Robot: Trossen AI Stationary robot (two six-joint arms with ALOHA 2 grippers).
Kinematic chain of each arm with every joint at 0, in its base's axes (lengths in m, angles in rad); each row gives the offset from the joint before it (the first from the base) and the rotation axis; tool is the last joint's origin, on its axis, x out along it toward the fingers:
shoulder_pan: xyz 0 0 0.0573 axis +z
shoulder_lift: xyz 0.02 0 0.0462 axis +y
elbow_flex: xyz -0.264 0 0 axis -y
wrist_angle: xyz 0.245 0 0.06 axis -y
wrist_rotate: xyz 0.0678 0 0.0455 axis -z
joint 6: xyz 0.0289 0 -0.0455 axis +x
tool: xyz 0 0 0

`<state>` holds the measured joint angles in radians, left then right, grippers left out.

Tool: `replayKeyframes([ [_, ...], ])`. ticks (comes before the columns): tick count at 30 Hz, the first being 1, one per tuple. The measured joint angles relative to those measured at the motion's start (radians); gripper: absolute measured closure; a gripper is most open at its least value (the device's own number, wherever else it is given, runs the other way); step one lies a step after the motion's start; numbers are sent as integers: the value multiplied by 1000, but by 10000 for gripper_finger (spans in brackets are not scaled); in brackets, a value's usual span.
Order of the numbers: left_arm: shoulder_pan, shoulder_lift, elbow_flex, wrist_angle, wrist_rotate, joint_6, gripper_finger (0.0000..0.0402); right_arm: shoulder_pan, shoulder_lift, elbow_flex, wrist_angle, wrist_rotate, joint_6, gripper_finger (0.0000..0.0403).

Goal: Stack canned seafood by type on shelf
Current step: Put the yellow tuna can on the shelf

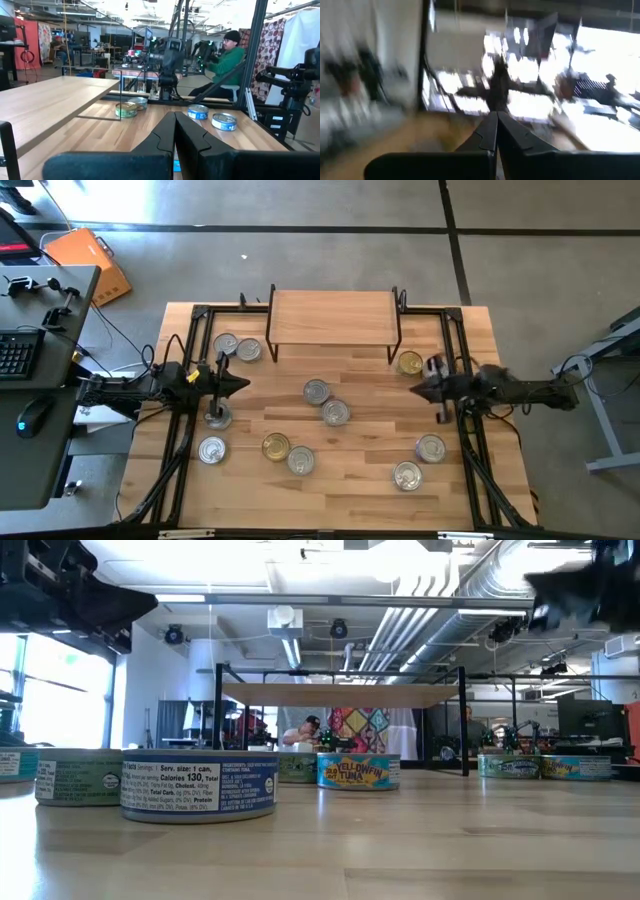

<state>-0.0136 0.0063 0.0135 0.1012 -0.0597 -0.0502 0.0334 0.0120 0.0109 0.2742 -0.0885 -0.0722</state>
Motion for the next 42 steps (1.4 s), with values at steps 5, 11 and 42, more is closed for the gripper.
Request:
replayKeyframes([
  [5,0,0,0,7,0,2,401,0,61,0,368,-108,91,402],
  [11,-1,0,0,1,0,-8,401,1,290,11,528,-166,102,402],
  [42,0,0,0,-23,-43,-27,401,161,1610,545,330,116,-168,246],
])
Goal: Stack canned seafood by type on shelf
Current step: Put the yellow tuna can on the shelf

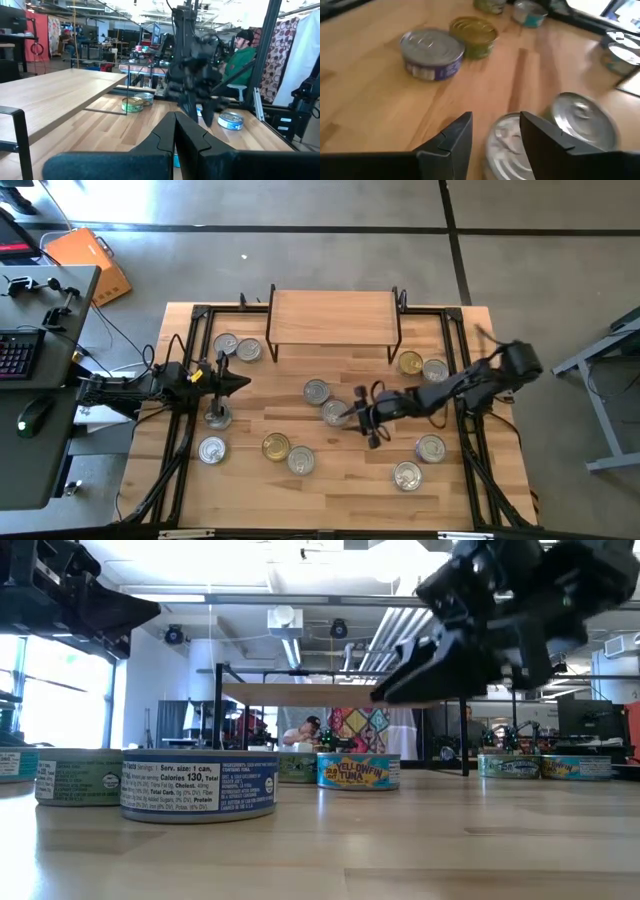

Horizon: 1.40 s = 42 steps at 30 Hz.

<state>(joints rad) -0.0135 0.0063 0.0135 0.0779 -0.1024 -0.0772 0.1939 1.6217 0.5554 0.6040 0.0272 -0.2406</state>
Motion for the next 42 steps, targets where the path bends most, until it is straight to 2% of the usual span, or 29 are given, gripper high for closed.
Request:
replayKeyframes([
  [7,0,0,0,0,0,-16,402,49,175,90,13,138,-5,253],
  [11,0,0,0,0,0,-16,401,65,232,163,-65,235,-12,265],
  [14,0,0,0,-1,0,-16,402,69,260,207,-140,289,-8,287],
  [19,-1,0,0,-3,1,-16,401,75,289,242,-210,304,34,358],
  [22,-1,0,0,-3,3,-16,401,87,290,242,-236,335,68,392],
  [26,-1,0,0,-3,15,-16,402,111,265,239,-262,372,105,390],
  [42,-1,0,0,-3,14,-35,402,163,110,231,-327,346,78,403],
])
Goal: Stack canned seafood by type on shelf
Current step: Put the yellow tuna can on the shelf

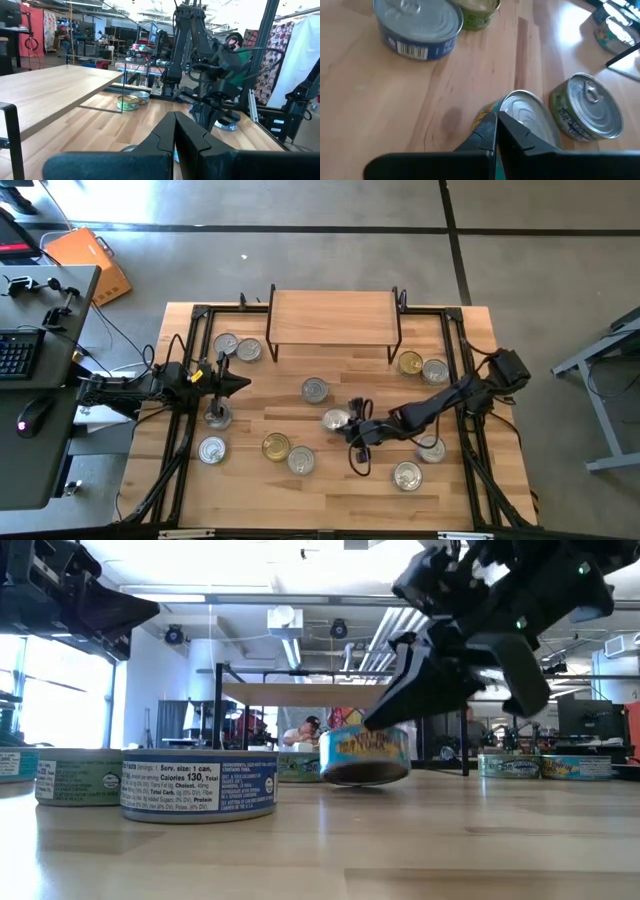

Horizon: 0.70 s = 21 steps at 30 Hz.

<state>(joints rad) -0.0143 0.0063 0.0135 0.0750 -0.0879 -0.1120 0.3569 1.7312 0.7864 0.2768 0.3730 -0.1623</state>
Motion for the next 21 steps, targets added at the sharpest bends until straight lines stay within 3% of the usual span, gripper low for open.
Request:
replayKeyframes([
  [5,0,0,0,0,0,0,402,-1,-3,2,-14,3,0,403],
  [10,0,0,0,0,0,0,402,-32,7,2,-24,-146,29,402],
  [16,0,0,0,0,0,0,402,-51,30,2,-25,-131,73,400],
  [21,0,0,0,0,0,0,401,-56,30,3,-26,-137,52,343],
])
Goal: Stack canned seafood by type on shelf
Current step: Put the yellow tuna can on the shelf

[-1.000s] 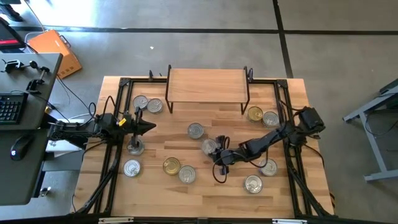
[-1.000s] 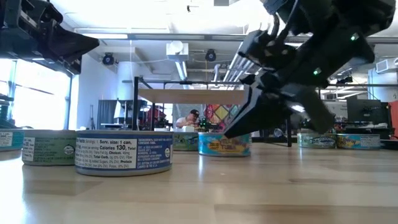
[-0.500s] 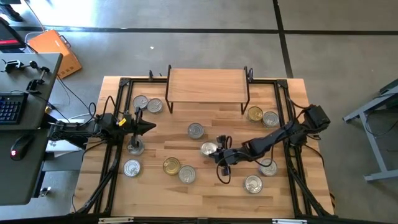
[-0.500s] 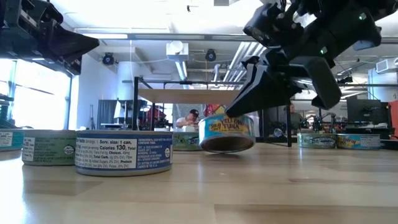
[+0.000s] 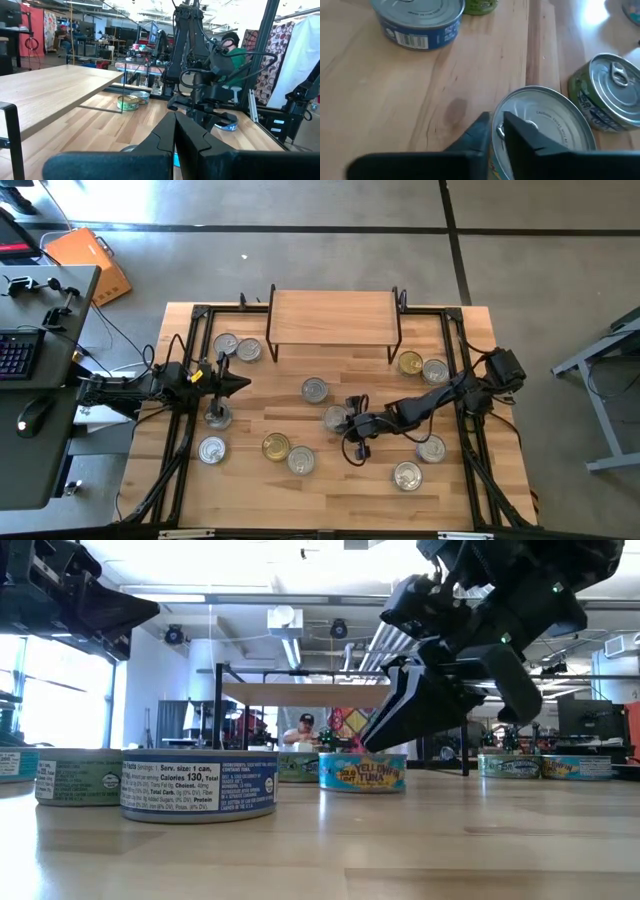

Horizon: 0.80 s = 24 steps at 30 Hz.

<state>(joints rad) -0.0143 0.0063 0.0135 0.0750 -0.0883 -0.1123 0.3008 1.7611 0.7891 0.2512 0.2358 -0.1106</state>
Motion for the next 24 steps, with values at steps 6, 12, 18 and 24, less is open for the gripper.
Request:
replayKeyframes([
  [6,0,0,0,0,0,0,402,3,0,1,-85,50,-26,267],
  [12,0,0,0,-1,0,0,402,1,-5,-42,-111,105,-30,293],
  [18,0,0,0,-2,0,0,401,1,-7,-89,-85,124,-9,389],
  [24,0,0,0,-2,0,-1,402,2,-12,-88,-101,160,11,399],
])
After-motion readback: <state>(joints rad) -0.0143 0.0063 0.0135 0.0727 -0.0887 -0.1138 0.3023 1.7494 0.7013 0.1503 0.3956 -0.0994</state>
